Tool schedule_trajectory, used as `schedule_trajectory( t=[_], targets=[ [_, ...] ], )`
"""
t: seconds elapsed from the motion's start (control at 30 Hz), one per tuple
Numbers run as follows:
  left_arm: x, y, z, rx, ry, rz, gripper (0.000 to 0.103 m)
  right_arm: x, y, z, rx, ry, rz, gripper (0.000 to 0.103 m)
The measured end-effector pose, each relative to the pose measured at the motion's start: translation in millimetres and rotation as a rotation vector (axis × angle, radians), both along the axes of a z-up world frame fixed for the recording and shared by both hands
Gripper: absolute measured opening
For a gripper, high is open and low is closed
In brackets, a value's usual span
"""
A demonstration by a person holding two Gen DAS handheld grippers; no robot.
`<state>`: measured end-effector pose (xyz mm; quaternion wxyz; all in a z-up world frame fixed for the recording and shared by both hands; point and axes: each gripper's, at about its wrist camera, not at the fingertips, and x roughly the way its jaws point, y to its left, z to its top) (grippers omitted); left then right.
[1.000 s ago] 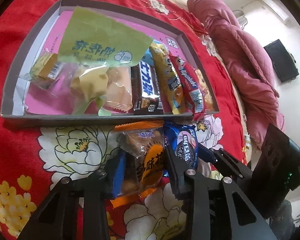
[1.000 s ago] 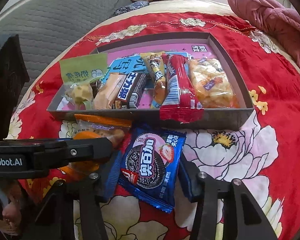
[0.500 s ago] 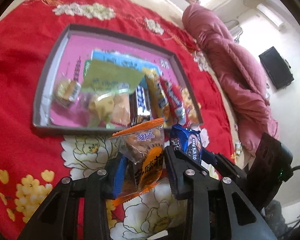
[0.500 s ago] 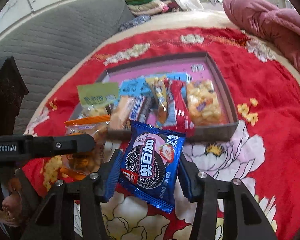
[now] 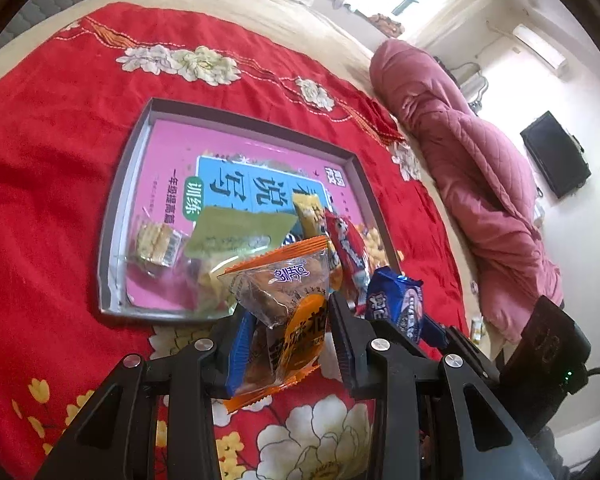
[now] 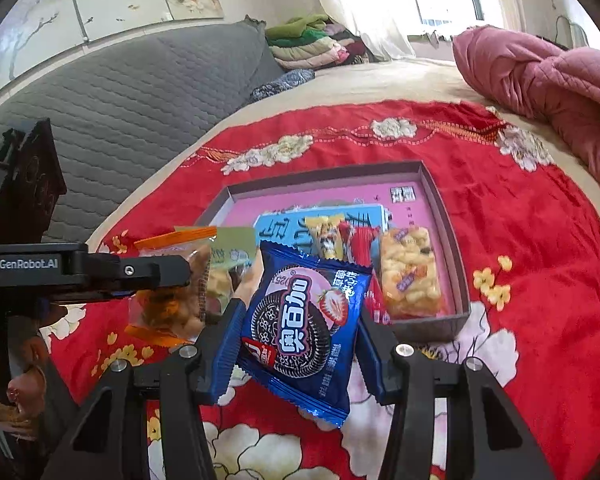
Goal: Organize snacks
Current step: 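Lift both packets and carry them over the box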
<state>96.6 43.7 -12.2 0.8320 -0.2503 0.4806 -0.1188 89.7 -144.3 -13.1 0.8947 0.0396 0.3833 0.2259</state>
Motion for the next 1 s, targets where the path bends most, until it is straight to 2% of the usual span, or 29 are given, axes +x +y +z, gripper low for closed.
schedule_trajectory(
  t=[0.37, 1.0],
  targets=[
    [13.4, -4.3, 2.4, 0.006, -0.015, 0.015, 0.038, 12.4, -7.5, 11.4, 0.009, -0.059, -0.023, 0.052],
    [38.6, -24.3, 5.4, 0.022, -0.036, 0.015, 0.038, 26.6, -22.9, 17.8, 0.030, -0.082, -0.050, 0.052]
  ],
)
